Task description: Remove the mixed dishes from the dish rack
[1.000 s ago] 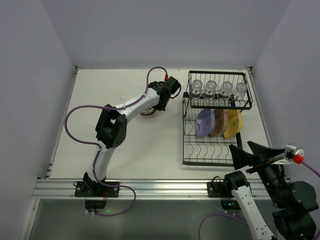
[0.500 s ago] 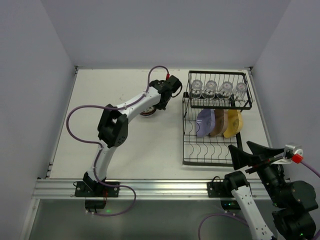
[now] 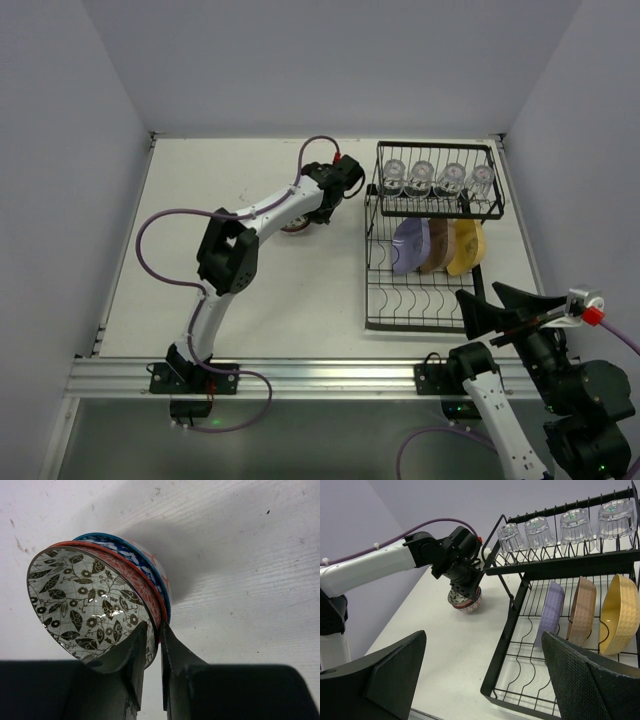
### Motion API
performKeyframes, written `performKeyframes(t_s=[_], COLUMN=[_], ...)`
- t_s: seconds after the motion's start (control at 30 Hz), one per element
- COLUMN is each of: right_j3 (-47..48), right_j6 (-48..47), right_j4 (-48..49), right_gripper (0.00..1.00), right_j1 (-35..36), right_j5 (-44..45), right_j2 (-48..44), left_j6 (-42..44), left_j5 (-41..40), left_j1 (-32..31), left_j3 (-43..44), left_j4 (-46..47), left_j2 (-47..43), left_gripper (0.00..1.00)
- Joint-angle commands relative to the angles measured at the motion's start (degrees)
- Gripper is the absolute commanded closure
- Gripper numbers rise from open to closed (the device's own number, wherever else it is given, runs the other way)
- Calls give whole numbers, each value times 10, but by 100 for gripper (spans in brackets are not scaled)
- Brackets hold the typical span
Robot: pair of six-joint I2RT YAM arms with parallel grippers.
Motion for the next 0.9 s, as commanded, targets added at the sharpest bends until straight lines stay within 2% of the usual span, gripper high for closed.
performKeyframes(t_s=[0.0, 0.03, 0.13, 0.37, 0.5, 0.53, 0.63, 0.8, 0.83, 0.87], right_j3=[-2, -2, -4, -21, -39, -47, -57, -65, -64, -63], right_j6=[1, 1, 1, -6, -8, -6, -5, -5, -5, -4], right_j4=[15, 15, 15, 15, 15, 19, 26, 29, 30, 30], right_gripper=[1, 1, 1, 1, 1, 1, 1, 1, 1, 1], right_j1=[0, 0, 0, 0, 0, 0, 0, 0, 0, 1], right_j5=[-17, -17, -18, -22, -29, -27, -16, -7, -4, -2], right_j2=[2, 2, 2, 10, 31, 38, 50, 61, 61, 58], left_j6=[14, 15, 13, 0, -21, -25, -50, -94, -111, -123], left_j5=[-28, -27, -35, -56, -62, -62, -56, -4, 30, 49], left_j1=[-2, -2, -2, -2, -3, -3, -3, -3, -10, -17], left_j3=[24, 28, 39, 51, 30, 20, -46, -195, -221, -283], left_j4=[-14, -11, -15, -19, -11, 5, 49, 153, 210, 244], left_j2=[-18, -22, -27, -55, -101, -133, -213, -380, -406, -434], left_gripper=[79, 69, 54, 39, 20, 13, 0, 0, 0, 0])
